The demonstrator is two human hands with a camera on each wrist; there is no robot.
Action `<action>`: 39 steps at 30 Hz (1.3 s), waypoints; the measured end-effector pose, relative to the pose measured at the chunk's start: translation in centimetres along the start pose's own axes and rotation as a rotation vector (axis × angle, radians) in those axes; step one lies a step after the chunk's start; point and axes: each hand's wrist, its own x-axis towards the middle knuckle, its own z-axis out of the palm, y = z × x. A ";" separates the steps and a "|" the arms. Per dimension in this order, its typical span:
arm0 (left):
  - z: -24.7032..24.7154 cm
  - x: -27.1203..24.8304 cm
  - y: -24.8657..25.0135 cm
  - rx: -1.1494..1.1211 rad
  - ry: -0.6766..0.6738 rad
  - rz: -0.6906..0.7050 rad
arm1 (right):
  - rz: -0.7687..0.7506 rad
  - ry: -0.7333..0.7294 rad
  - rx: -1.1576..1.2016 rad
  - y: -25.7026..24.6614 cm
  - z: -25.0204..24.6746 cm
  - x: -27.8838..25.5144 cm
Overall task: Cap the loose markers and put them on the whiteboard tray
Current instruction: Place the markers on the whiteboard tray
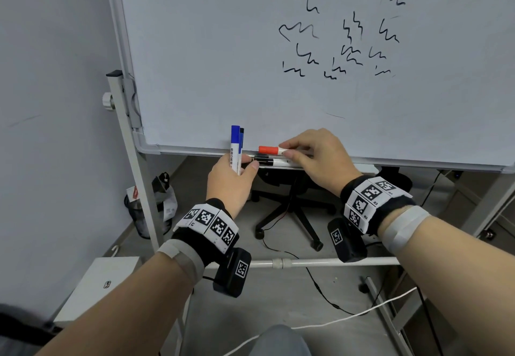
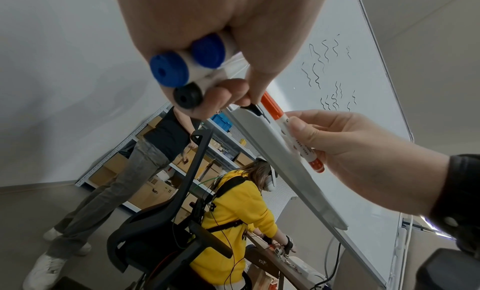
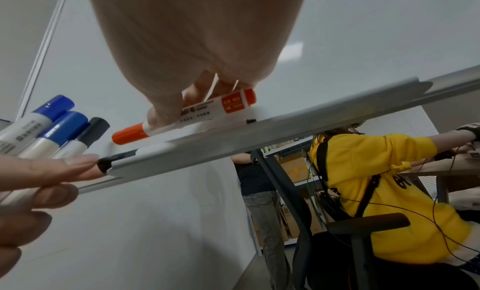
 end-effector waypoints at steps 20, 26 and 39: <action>-0.4 0.4 -0.1 0.026 -0.024 0.000 | -0.030 0.029 -0.021 0.5 1.6 0.3; -0.4 0.2 0.8 -0.070 -0.012 -0.016 | -0.039 0.162 0.027 0.2 -0.2 -0.3; 2.3 -3.7 7.1 -0.410 -0.496 -0.015 | 0.144 -0.020 0.580 -2.6 -5.3 -2.2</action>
